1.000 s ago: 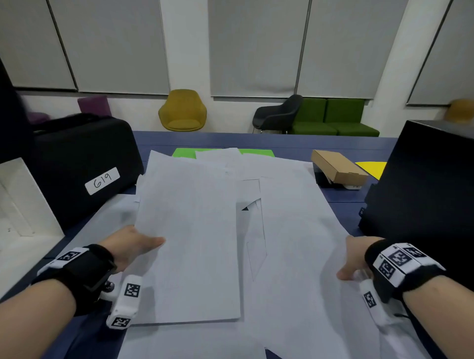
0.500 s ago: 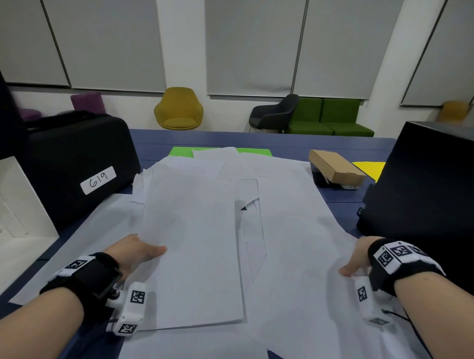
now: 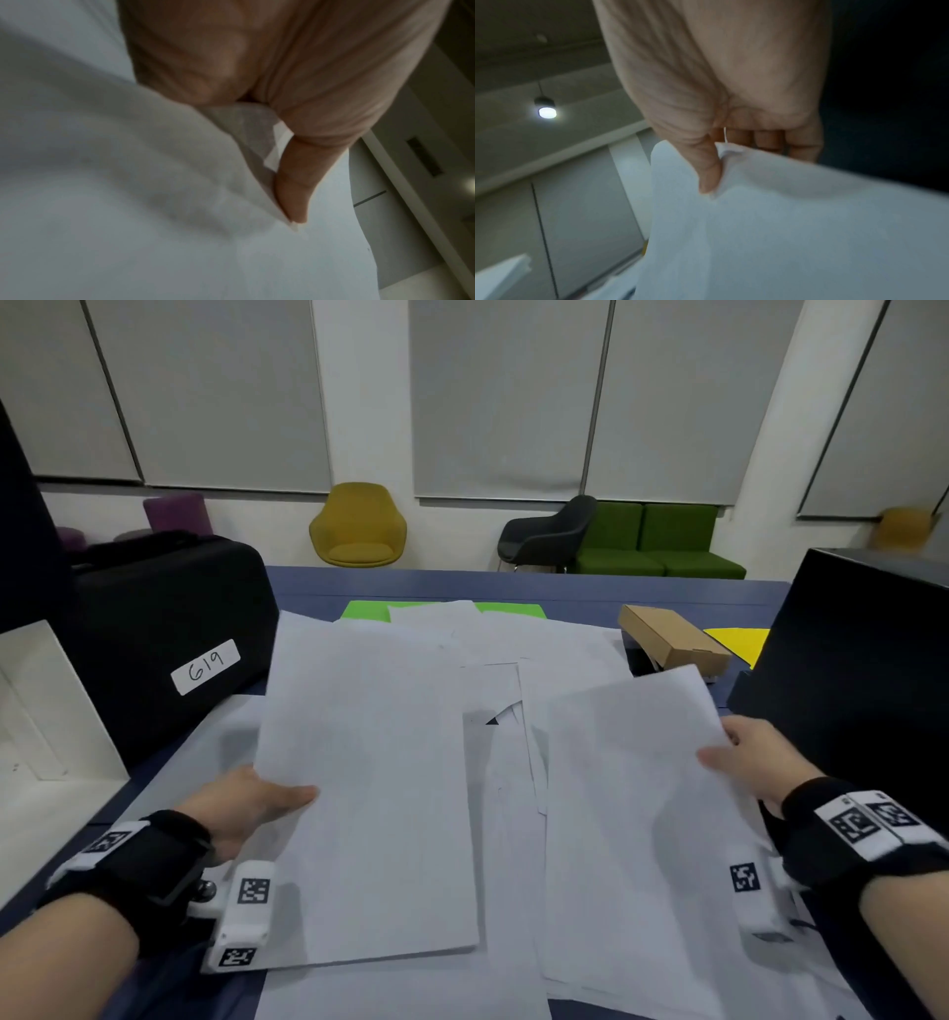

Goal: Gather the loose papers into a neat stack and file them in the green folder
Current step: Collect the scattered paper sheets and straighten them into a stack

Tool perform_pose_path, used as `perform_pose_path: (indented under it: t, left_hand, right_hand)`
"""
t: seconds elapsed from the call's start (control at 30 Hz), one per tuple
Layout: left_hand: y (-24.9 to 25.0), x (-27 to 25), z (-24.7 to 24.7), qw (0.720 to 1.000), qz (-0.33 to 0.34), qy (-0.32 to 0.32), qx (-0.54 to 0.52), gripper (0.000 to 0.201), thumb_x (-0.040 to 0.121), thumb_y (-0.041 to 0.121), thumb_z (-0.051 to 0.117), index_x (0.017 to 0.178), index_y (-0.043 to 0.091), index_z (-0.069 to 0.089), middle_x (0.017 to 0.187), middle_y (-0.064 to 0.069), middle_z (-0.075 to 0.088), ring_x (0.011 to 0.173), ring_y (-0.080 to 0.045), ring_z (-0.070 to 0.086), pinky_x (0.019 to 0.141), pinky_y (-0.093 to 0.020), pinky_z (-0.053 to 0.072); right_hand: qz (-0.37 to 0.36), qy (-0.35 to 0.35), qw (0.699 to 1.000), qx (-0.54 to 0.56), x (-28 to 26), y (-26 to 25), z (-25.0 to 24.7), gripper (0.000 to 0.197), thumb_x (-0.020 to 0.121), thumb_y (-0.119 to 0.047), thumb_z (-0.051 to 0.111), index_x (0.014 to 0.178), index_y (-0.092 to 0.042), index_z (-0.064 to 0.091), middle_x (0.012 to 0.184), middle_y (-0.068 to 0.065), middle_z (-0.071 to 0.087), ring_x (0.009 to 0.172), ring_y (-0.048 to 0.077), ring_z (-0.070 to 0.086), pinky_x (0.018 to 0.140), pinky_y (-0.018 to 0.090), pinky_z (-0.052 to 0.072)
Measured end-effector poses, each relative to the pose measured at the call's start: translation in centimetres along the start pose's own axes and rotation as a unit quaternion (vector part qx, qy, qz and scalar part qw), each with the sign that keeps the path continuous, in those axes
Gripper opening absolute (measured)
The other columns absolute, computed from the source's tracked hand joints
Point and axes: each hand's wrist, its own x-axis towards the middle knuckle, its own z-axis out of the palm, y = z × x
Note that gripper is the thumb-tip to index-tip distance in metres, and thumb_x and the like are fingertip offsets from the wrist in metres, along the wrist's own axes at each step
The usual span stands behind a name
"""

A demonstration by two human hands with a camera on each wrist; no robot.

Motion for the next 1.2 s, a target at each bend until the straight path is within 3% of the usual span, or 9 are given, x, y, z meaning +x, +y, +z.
perform_pose_path:
  t: [0.17,0.27,0.33,0.43,0.53,0.67,0.77,1.03,1.2]
  left_hand:
    - [1.0,-0.7,-3.2,0.999,0.012,0.015,-0.03,0.025,0.088,-0.005,0.058,0.112,-0.001,0.064,0.1,-0.017,0.075,0.078,-0.027,0.075,0.061,-0.033,0.061]
    - [0.8,-1.1,-4.7,0.998,0.006,0.005,-0.06,0.043,0.073,-0.004,0.069,0.116,-0.001,0.062,0.106,-0.022,0.072,0.079,-0.031,0.074,0.071,-0.04,0.06]
    - [0.6,-1.5,-5.3,0.997,-0.01,-0.024,-0.067,0.071,0.051,0.004,0.09,0.116,0.0,0.063,0.112,-0.024,0.069,0.085,-0.035,0.073,0.084,-0.047,0.054]
    - [-0.2,-1.6,-5.7,0.994,-0.026,-0.046,-0.092,0.102,0.017,0.016,0.1,0.111,-0.003,0.066,0.112,-0.025,0.069,0.093,-0.04,0.07,0.093,-0.052,0.049]
    - [-0.7,-1.7,-5.3,0.994,-0.053,-0.04,-0.088,0.083,0.037,0.005,0.096,0.114,-0.005,0.066,0.116,-0.029,0.066,0.109,-0.046,0.062,0.106,-0.059,0.038]
    - [-0.7,-2.0,-4.1,0.994,-0.085,-0.038,-0.063,0.054,0.066,-0.002,0.074,0.119,-0.008,0.062,0.12,-0.029,0.064,0.115,-0.044,0.059,0.109,-0.057,0.036]
    - [-0.7,-2.0,-3.4,0.994,-0.088,-0.022,-0.06,0.045,0.072,-0.001,0.065,0.116,-0.007,0.063,0.116,-0.027,0.067,0.114,-0.041,0.06,0.106,-0.054,0.04]
    - [-0.4,-2.0,-2.6,0.997,-0.066,-0.007,-0.042,0.029,0.087,-0.007,0.059,0.116,-0.003,0.064,0.113,-0.02,0.07,0.11,-0.035,0.062,0.1,-0.047,0.045]
    - [-0.2,-1.9,-2.1,0.997,-0.056,-0.01,-0.042,0.027,0.087,-0.008,0.059,0.114,-0.002,0.065,0.111,-0.019,0.071,0.104,-0.033,0.065,0.084,-0.041,0.051]
  right_hand:
    - [0.009,-0.016,0.991,0.131,0.3,-2.0,-0.4,0.018,0.093,0.001,0.055,0.107,-0.008,0.061,0.101,0.016,0.069,0.094,0.037,0.066,0.089,0.051,0.053]
    - [0.039,-0.067,0.986,0.147,-0.1,-2.8,1.5,0.018,0.092,0.0,0.056,0.109,-0.002,0.062,0.101,0.018,0.071,0.095,0.039,0.068,0.09,0.056,0.052]
    - [0.053,-0.115,0.983,0.132,-1.1,-3.4,3.5,0.012,0.093,-0.002,0.057,0.103,0.0,0.063,0.097,0.018,0.07,0.084,0.038,0.066,0.076,0.05,0.055]
    - [0.065,-0.158,0.981,0.088,-3.3,-4.3,7.2,0.014,0.091,-0.003,0.057,0.078,-0.003,0.051,0.069,0.014,0.051,0.052,0.021,0.044,0.043,0.024,0.031]
    - [0.065,-0.186,0.977,0.086,-5.2,-5.3,10.5,0.033,0.089,-0.002,0.056,0.067,-0.013,0.034,0.059,0.004,0.034,0.043,0.014,0.028,0.036,0.018,0.02]
    - [0.058,-0.201,0.973,0.101,-6.3,-7.2,13.0,0.028,0.087,-0.002,0.058,0.069,-0.013,0.04,0.065,0.004,0.045,0.053,0.017,0.041,0.046,0.023,0.036]
    - [0.063,-0.221,0.965,0.123,-6.9,-8.9,13.8,0.021,0.084,0.0,0.061,0.073,-0.011,0.048,0.073,0.007,0.055,0.06,0.02,0.053,0.056,0.027,0.044]
    - [0.047,-0.253,0.966,0.037,-7.6,-11.0,15.4,0.022,0.082,-0.012,0.07,0.089,-0.011,0.049,0.076,-0.001,0.052,0.065,0.012,0.049,0.05,0.02,0.036]
    - [0.036,-0.254,0.966,0.011,-6.9,-11.3,16.0,0.042,0.078,-0.007,0.073,0.114,-0.003,0.051,0.109,0.011,0.062,0.103,0.029,0.06,0.091,0.035,0.051]
